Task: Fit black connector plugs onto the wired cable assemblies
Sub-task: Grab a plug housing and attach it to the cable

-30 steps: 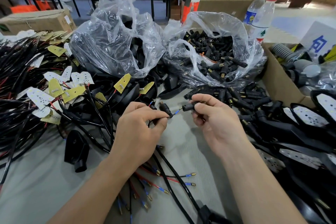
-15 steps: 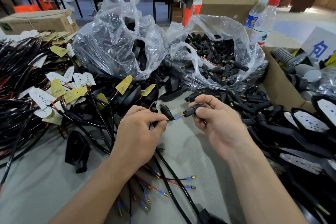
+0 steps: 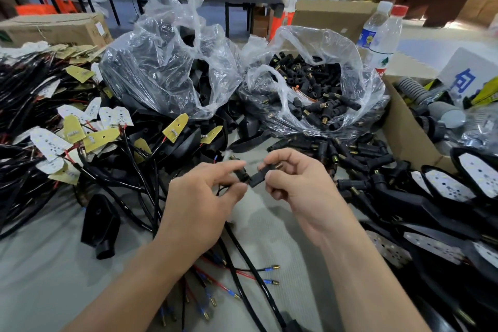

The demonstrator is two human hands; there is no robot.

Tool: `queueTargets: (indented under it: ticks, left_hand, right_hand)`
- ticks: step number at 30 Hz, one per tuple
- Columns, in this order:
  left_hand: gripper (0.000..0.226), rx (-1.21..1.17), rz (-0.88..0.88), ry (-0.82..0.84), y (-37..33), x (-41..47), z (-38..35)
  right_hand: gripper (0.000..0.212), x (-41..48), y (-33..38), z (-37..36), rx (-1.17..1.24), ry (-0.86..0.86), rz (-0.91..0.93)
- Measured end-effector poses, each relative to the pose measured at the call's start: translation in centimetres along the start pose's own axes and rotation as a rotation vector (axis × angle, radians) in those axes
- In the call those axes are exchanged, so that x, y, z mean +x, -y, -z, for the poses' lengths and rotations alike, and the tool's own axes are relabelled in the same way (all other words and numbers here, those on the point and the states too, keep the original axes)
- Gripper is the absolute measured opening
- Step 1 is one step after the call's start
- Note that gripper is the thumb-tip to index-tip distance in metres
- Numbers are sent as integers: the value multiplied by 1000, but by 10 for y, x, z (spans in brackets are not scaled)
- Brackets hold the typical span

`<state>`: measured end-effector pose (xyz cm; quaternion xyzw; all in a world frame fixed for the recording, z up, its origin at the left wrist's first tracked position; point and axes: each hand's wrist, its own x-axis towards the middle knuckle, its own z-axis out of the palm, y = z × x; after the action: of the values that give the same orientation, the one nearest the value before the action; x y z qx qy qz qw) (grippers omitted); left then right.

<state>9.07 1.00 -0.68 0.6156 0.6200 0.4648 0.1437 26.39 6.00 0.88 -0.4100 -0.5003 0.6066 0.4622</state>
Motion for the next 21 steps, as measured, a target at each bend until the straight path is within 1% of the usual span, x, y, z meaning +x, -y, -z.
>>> queueTargets:
  ticks: [2,5,6,9,11,13,17,19,21]
  left_hand:
    - [42,-6,18,4,0,1,1]
    - [52,101,33,16,4,4,5]
    - [49,125,35,34,5,4,6]
    - [23,112,61,83,7,7,6]
    - [27,104,70,63,8,8,4]
    - [34,79,85,44,8,8,2]
    - [34,16,73,47,6,6,-1]
    - [35,6,64,24,6,6,-2]
    - [30,-6,72,3,5,6,-3]
  right_hand:
    - [32,-1,-1,-3,-7,16,-5]
    - [30,-1,1,-1,60,-19,-5]
    - [29,-2,2,1,91,-35,-5]
    - [29,-2,5,5,158,-58,-3]
    - [29,-1,5,4,169,-55,-5]
    - [30,-1,4,2,136,-50,-2]
    - [33,-4,-1,-7,-51,-61,20]
    - [30,-5,-1,-10,-81,-91,20]
    - [27,-5,0,-10,-62,-120,19]
